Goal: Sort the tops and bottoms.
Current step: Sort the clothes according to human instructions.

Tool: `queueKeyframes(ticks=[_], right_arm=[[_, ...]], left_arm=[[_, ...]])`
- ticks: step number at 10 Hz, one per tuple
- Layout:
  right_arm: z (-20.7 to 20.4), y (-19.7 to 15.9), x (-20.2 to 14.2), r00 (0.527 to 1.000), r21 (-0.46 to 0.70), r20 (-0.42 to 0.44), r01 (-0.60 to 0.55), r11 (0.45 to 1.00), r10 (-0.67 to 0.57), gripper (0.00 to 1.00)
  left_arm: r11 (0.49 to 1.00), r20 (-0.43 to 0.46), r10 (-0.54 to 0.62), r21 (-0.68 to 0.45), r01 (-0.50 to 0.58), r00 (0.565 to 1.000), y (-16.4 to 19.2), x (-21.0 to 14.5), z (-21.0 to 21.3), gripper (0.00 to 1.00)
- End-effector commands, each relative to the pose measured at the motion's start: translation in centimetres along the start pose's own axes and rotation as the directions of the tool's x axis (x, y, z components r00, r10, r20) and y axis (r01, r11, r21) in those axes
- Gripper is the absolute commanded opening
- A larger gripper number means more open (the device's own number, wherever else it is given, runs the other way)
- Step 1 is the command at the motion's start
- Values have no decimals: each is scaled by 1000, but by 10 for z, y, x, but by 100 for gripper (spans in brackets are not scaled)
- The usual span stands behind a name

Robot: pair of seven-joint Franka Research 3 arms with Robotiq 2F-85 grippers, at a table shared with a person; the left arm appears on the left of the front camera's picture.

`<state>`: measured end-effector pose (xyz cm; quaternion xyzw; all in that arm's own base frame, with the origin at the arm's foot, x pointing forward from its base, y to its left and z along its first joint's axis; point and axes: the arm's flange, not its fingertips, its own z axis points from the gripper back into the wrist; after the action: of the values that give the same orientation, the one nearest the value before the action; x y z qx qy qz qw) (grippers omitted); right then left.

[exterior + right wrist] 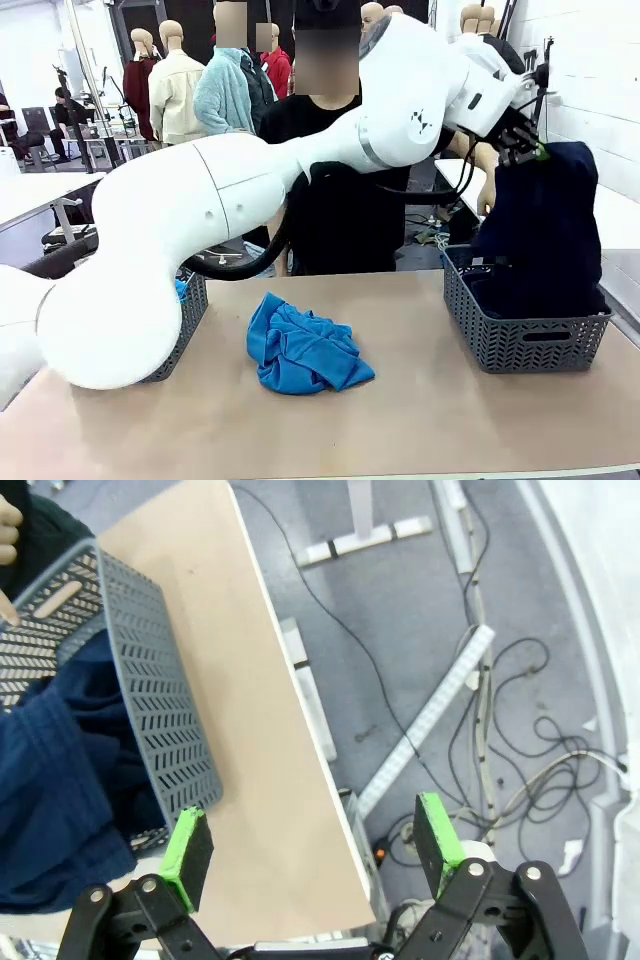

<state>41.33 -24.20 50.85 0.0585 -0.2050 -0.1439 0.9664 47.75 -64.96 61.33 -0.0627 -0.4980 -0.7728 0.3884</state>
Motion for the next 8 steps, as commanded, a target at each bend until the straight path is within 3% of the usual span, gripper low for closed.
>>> queueKeyframes(ticks=[1,7,8], right_arm=[[1,0,-1,1000,-16,-15,-7,1000,7,100],[1,0,-1,1000,-16,-15,-7,1000,7,100],[1,0,-1,1000,-16,-15,-7,1000,7,100]], left_arm=[[1000,-37,6,28,-5,999,13,16,23,0],[1000,-36,-14,20,14,999,13,16,22,0],[999,-12,8,46,-7,1000,25,-1,1,0]])
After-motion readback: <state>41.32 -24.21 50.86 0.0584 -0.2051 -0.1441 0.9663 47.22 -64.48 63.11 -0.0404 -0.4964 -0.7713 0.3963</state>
